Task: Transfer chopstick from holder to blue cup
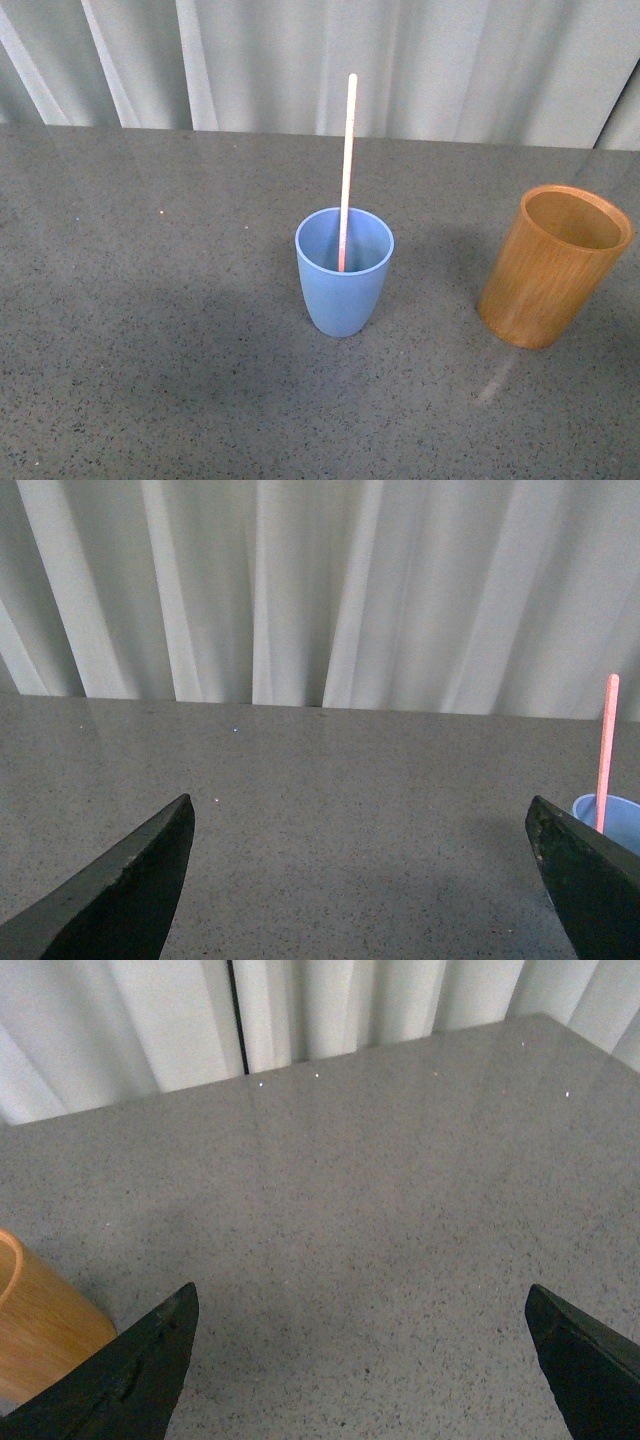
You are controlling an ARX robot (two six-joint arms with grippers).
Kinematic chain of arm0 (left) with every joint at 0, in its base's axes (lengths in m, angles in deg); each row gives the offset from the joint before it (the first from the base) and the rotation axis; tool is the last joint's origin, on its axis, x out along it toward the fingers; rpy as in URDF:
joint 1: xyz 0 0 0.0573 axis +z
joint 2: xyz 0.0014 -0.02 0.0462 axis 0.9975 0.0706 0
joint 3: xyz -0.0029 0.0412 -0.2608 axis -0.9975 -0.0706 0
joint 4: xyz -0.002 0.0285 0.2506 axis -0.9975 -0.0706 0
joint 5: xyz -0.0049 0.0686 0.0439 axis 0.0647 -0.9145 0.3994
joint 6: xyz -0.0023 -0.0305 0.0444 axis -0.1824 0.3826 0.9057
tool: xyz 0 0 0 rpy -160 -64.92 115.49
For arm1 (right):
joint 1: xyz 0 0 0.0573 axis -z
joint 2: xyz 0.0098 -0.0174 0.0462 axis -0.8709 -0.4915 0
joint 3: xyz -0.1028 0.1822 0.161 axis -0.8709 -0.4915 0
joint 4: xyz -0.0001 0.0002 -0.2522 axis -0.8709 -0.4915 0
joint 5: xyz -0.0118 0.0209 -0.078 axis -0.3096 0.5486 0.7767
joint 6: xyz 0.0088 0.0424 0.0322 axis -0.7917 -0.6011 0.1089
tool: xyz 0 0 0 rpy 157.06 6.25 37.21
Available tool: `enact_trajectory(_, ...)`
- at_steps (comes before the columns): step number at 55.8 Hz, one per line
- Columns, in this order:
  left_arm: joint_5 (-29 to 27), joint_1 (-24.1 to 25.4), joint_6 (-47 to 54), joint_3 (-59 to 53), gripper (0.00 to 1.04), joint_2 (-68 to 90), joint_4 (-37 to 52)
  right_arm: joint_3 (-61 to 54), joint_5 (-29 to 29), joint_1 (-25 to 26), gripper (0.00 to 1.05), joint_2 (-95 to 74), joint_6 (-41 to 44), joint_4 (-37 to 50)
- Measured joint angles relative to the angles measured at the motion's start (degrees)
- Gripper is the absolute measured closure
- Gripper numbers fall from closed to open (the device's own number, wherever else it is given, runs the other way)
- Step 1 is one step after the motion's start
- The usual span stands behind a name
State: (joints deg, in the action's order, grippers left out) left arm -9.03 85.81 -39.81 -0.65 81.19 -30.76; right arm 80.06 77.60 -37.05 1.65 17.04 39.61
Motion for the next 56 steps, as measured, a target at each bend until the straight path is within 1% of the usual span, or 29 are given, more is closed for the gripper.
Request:
enact_trajectory(1,0.0,0.0,0.0,0.0,0.07,0.0,0.0,0.0,-0.3,0.0,0.1,0.1,0.3,0.0)
enact_trajectory(3,0.0,0.0,0.0,0.0,0.07,0.0,0.0,-1.0,-4.4,1.0,0.13,-0.3,0.1,3.3)
enact_trajectory(5,-0.1,0.0,0.0,0.0,0.07,0.0,0.0,-3.7,-12.3,2.0,0.19,-0.4,-0.4,11.6)
enact_trajectory(6,-0.1,0.0,0.0,0.0,0.07,0.0,0.0,-4.4,-13.9,2.1,0.21,-0.3,-0.4,13.6)
enact_trajectory(8,0.0,0.0,0.0,0.0,0.07,0.0,0.0,-6.8,-18.0,1.7,0.28,0.7,-0.6,19.6)
enact_trajectory(9,0.0,0.0,0.0,0.0,0.07,0.0,0.0,-7.3,-18.8,1.5,0.3,1.1,-0.6,20.8)
enact_trajectory(10,0.0,0.0,0.0,0.0,0.07,0.0,0.0,-8.1,-19.7,0.5,0.35,2.5,-0.6,22.6)
enact_trajectory(14,0.1,0.0,0.0,0.0,0.07,0.0,0.0,-9.0,-17.8,-2.6,0.5,6.2,-0.6,22.2)
enact_trajectory(18,0.1,0.0,0.0,0.0,0.07,0.0,0.0,-9.6,-15.5,-4.7,0.6,8.5,-0.7,20.7)
enact_trajectory(20,0.1,0.0,0.0,0.0,0.07,0.0,0.0,-10.0,-14.2,-6.1,0.67,9.9,-0.7,19.6)
enact_trajectory(21,0.1,0.0,0.0,0.0,0.07,0.0,0.0,-10.1,-13.8,-6.4,0.69,10.2,-0.7,19.4)
enact_trajectory(32,0.1,0.0,0.0,0.0,0.07,0.0,0.0,-11.4,-8.5,-11.9,1.03,15.6,-0.7,15.3)
enact_trajectory(33,0.1,0.0,0.0,0.0,0.07,0.0,0.0,-11.4,-8.3,-12.1,1.04,15.9,-0.7,15.1)
enact_trajectory(41,0.1,0.0,0.0,0.0,0.07,0.0,0.0,-12.5,-4.3,-16.3,1.04,19.8,-0.8,13.7)
enact_trajectory(42,0.1,0.0,0.0,0.0,0.07,0.0,0.0,-12.5,-1.1,-18.1,1.04,20.7,-0.7,12.8)
enact_trajectory(43,0.1,0.0,0.0,0.0,0.07,0.0,0.0,-12.5,0.5,-19.5,1.04,21.1,-0.8,12.3)
enact_trajectory(45,0.1,0.0,0.0,0.0,0.07,0.0,0.0,-12.5,2.0,-22.0,1.04,22.2,-0.8,11.4)
enact_trajectory(46,0.1,0.0,0.0,0.0,0.07,0.0,0.0,-12.5,1.7,-22.7,1.04,22.8,-0.8,10.9)
enact_trajectory(55,0.0,0.0,0.0,0.0,0.07,0.0,0.0,-12.5,2.4,-23.3,1.04,25.9,-0.8,7.8)
enact_trajectory(56,0.0,0.0,0.0,0.0,0.07,0.0,0.0,-12.5,2.4,-23.3,1.04,27.3,-0.8,6.2)
